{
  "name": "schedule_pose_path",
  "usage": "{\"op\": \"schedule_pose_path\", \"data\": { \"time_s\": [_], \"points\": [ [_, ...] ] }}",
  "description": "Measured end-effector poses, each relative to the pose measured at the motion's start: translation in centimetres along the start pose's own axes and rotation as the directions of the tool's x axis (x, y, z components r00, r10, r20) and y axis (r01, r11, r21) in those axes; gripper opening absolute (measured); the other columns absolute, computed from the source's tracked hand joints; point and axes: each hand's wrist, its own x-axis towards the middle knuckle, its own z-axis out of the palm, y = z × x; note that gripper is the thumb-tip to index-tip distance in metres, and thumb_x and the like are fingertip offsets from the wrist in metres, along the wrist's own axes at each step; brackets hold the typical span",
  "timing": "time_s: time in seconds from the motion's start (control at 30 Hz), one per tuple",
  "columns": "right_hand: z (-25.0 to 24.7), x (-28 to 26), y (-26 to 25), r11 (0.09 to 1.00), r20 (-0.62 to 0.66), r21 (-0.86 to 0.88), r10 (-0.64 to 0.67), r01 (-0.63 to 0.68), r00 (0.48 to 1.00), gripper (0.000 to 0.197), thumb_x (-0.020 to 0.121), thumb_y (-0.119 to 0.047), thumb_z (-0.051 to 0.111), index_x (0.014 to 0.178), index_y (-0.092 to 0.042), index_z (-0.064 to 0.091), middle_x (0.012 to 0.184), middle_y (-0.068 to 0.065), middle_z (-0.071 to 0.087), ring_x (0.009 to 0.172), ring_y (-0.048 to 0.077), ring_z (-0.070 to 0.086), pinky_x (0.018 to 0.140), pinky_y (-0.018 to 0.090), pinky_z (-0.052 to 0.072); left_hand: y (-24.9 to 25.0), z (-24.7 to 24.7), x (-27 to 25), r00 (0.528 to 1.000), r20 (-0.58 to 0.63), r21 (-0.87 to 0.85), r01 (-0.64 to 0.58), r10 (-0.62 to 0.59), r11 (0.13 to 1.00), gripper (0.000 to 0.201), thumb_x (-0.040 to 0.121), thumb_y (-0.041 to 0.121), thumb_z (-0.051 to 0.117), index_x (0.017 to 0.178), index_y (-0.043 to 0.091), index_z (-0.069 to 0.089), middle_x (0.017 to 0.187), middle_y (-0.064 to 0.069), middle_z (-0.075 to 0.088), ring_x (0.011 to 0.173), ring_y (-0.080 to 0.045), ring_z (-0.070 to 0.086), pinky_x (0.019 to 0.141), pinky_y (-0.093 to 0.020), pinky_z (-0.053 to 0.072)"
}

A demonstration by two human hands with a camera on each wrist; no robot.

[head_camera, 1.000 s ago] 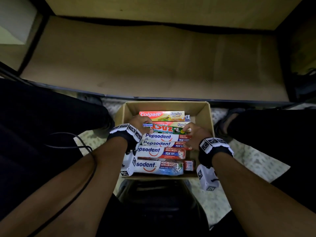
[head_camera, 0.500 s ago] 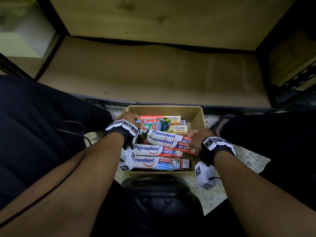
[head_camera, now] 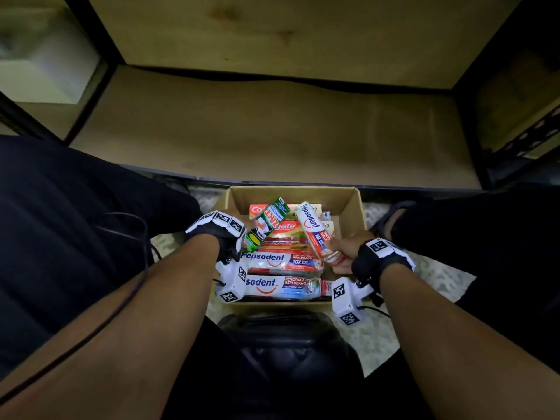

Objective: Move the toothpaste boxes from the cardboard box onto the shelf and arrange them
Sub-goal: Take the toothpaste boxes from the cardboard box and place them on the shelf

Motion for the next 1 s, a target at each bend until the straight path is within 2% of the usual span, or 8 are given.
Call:
{"op": "schedule_pose_path", "data": {
  "time_s": [0.07,0.13,0.27,0.4,0.53,0.63,0.8,1.0],
  "points": [
    [0.8,0.1,-0.3,1.000,0.060,0.026,-0.012,0.010,0.998,0.018,0.091,-0.020,0.071,0.088,-0.004,0.063,0.064,0.012,0.071,0.045,0.018,0.068,0.048,0.032,0.060,0.9,0.5,-1.1,0.998,0.061,-0.087,0.011,-0.005,0.996,0.041,0.095,0.033,0.063,0.125,0.007,0.057,0.124,-0.015,0.061,0.106,-0.032,0.064,0.081,-0.033,0.056],
    [1.8,1.0,-0.3,0.999,0.090,0.000,-0.038,0.038,0.995,0.018,0.087,-0.020,0.075,0.096,-0.008,0.066,0.091,0.014,0.074,0.075,0.025,0.075,0.074,0.043,0.062,0.9,1.3,-0.7,0.994,0.105,-0.103,0.023,-0.013,0.994,0.045,0.086,0.041,0.072,0.119,0.013,0.059,0.123,-0.014,0.063,0.109,-0.034,0.064,0.093,-0.039,0.054],
    [2.3,1.3,-0.5,0.999,0.149,-0.030,-0.009,0.013,0.989,0.016,0.089,-0.010,0.072,0.083,-0.015,0.058,0.095,0.012,0.070,0.099,0.033,0.067,0.092,0.050,0.054,-0.3,3.0,1.5,0.983,0.163,-0.136,0.102,-0.080,0.985,0.106,0.034,0.076,0.084,0.119,0.017,0.062,0.106,-0.016,0.070,0.085,-0.033,0.073,0.075,-0.045,0.061],
    [2.5,2.4,-0.9,0.996,0.126,-0.084,-0.018,0.029,0.992,0.016,0.082,-0.019,0.077,0.095,-0.014,0.068,0.096,0.008,0.074,0.096,0.029,0.071,0.093,0.048,0.055,1.5,2.9,0.9,0.988,0.153,-0.205,0.062,-0.031,0.977,0.085,0.076,0.065,0.069,0.134,0.005,0.052,0.133,-0.020,0.056,0.117,-0.037,0.059,0.096,-0.040,0.050],
    [2.7,4.5,-1.3,0.971,0.047,-0.227,-0.071,0.080,0.996,0.049,0.067,-0.057,0.075,0.094,-0.016,0.072,0.089,0.004,0.076,0.081,0.027,0.073,0.085,0.043,0.059,1.7,3.6,2.6,0.989,0.131,-0.228,0.103,-0.074,0.968,0.090,0.078,0.075,0.057,0.140,0.010,0.048,0.143,-0.013,0.051,0.123,-0.036,0.055,0.104,-0.048,0.046],
    [2.5,5.0,-2.0,0.899,0.012,-0.424,-0.112,0.106,0.994,0.064,0.066,-0.075,0.064,0.089,-0.015,0.069,0.083,0.005,0.073,0.072,0.026,0.070,0.079,0.038,0.058,1.8,3.9,3.3,0.988,0.141,-0.285,0.098,-0.060,0.954,0.092,0.062,0.079,0.068,0.124,0.012,0.057,0.126,-0.008,0.062,0.111,-0.032,0.060,0.097,-0.047,0.051],
    [3.0,5.1,-2.9,0.851,0.017,-0.470,-0.258,0.235,0.966,0.045,0.082,-0.062,0.063,0.102,-0.022,0.058,0.093,-0.004,0.062,0.066,0.007,0.055,0.054,0.022,0.038,2.5,3.6,4.0,0.986,0.166,-0.337,0.091,-0.036,0.937,0.066,0.058,0.062,0.084,0.102,0.020,0.060,0.109,0.001,0.064,0.102,-0.021,0.063,0.092,-0.043,0.054],
    [5.0,6.4,-2.6,0.876,-0.048,-0.404,-0.306,0.262,0.951,0.053,0.075,-0.053,0.076,0.114,-0.022,0.058,0.100,-0.004,0.067,0.070,0.011,0.058,0.050,0.020,0.038,2.5,3.7,4.5,0.963,0.268,-0.425,0.122,-0.004,0.897,0.045,0.062,0.051,0.087,0.095,0.026,0.069,0.101,0.000,0.073,0.089,-0.018,0.068,0.080,-0.034,0.055]
  ]
}}
